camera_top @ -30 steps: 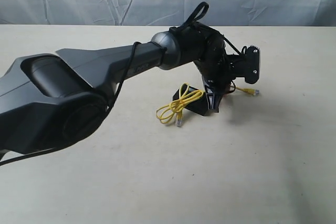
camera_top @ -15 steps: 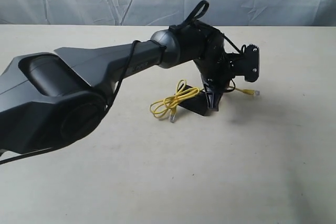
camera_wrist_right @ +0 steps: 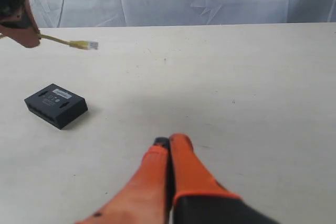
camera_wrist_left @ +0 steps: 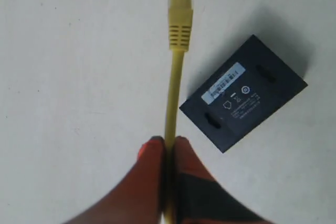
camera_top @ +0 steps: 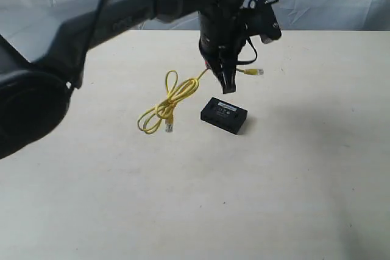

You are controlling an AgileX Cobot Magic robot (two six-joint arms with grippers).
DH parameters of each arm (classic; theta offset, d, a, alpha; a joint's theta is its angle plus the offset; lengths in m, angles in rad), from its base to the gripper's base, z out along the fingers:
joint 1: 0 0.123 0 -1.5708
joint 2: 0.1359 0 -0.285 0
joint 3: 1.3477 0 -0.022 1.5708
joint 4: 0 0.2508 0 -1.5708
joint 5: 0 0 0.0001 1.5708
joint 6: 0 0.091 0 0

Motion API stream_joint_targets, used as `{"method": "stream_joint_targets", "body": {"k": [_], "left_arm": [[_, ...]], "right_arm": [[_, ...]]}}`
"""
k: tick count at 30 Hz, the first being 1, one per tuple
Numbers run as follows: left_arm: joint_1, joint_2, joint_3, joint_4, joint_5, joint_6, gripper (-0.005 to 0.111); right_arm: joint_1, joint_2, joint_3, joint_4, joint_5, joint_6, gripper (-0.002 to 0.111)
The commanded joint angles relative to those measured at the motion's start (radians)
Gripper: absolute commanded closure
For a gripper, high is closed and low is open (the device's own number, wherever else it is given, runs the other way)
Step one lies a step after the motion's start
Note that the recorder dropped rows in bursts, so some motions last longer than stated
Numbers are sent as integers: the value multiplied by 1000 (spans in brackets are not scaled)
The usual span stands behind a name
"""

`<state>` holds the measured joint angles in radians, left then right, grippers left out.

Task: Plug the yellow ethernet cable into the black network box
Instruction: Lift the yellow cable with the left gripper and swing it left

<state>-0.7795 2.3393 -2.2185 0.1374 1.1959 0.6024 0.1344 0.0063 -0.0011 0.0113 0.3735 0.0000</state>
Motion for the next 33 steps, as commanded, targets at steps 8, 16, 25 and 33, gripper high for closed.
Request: {"method": "stream_joint_targets", "body": {"k": [8, 16, 25, 33], "left_arm": [[218, -340, 322, -205, 25, -125, 107], [224, -720, 957, -192, -301, -139, 107], [224, -739, 1043, -231, -332, -139, 107], [224, -739, 1043, -231, -333, -139, 107]], "right_arm": [[-4, -6, 1, -2, -12, 0, 109], [-4, -6, 1, -2, -12, 0, 109], [-4, -6, 1, -25, -91, 0, 109], [-4, -6, 1, -25, -282, 0, 109]]}}
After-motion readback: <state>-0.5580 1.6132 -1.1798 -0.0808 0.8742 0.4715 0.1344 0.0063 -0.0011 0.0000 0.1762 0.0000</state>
